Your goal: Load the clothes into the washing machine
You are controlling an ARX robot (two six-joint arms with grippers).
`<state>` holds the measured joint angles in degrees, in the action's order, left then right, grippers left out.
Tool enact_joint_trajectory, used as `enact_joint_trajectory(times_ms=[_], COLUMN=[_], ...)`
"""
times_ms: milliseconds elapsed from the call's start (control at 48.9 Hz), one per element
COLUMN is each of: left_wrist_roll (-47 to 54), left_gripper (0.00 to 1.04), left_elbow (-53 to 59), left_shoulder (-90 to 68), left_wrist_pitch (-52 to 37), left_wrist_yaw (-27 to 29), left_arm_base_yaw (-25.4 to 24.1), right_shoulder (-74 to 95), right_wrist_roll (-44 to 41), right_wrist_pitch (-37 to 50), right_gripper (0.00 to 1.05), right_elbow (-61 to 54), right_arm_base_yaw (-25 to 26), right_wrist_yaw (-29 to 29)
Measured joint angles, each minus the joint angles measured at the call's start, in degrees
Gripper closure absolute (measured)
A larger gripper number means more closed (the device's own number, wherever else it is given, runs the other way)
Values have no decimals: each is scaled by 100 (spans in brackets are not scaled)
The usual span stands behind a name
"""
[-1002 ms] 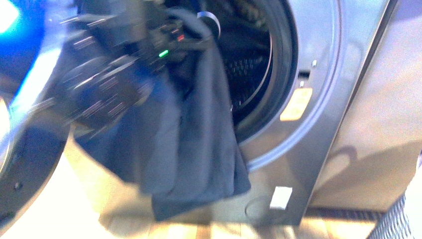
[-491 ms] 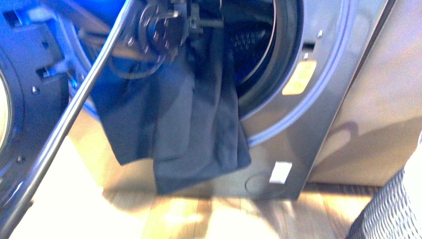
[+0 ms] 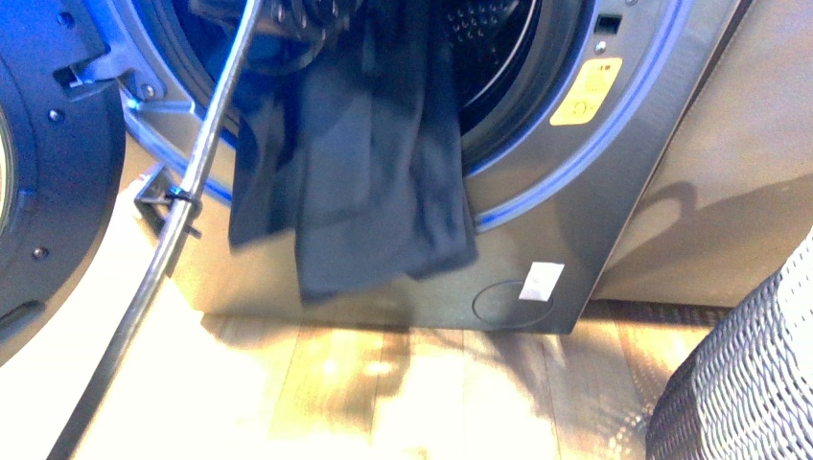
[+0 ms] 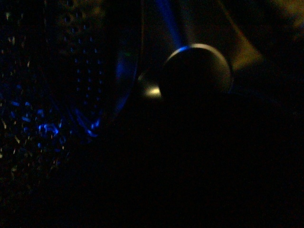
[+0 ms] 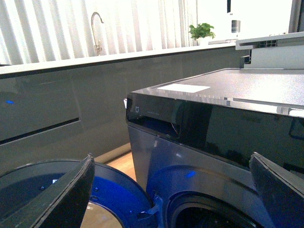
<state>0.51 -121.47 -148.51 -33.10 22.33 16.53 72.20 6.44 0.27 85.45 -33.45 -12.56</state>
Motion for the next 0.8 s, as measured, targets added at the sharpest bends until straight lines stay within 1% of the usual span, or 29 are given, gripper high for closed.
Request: enact_joint_trajectory(times_ms=[143,286,348,450,552,675,798], left_wrist_roll=[120,160,203,321,404,535,669], left_gripper=[94,94,94,94,94,94,94], left_elbow=[-9,31,103,280,400,490,404], left_shoulder=[0,-2,-2,-55,-114,-140,-140], left_wrist_pitch=[-570,-706,-933,-1805,-2382,-2712,-2855], left_wrist_yaw=[-11,-11,42,42,-85,-114,-105], left_arm_base_yaw=[9,20,26,59,83,111,136], right_shoulder=[0,0,0,0,0,0,-2], right_wrist_roll=[0,0,0,0,0,0,0], right_wrist_pitch=[0,0,0,0,0,0,0], right_gripper=[7,7,7,7,7,7,7], right_elbow=[0,0,0,0,0,0,0], right_arm_base_yaw=[0,0,0,0,0,0,0], right_wrist_yaw=[0,0,0,0,0,0,0])
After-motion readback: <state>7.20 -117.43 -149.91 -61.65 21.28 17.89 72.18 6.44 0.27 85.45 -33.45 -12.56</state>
